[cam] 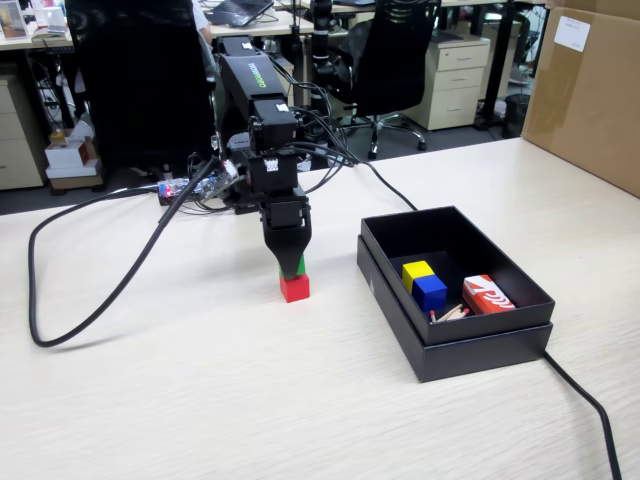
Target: Put the green cube on top of the red cube
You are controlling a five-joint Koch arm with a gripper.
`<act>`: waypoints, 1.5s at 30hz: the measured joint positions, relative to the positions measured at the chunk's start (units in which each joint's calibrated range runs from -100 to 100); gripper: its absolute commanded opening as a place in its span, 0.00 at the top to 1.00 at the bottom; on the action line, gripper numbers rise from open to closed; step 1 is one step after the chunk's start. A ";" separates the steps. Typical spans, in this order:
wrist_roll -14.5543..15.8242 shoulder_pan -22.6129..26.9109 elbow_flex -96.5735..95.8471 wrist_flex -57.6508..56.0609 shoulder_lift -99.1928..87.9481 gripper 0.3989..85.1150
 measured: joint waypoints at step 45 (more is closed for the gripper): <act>0.05 0.24 -0.64 1.47 1.17 0.79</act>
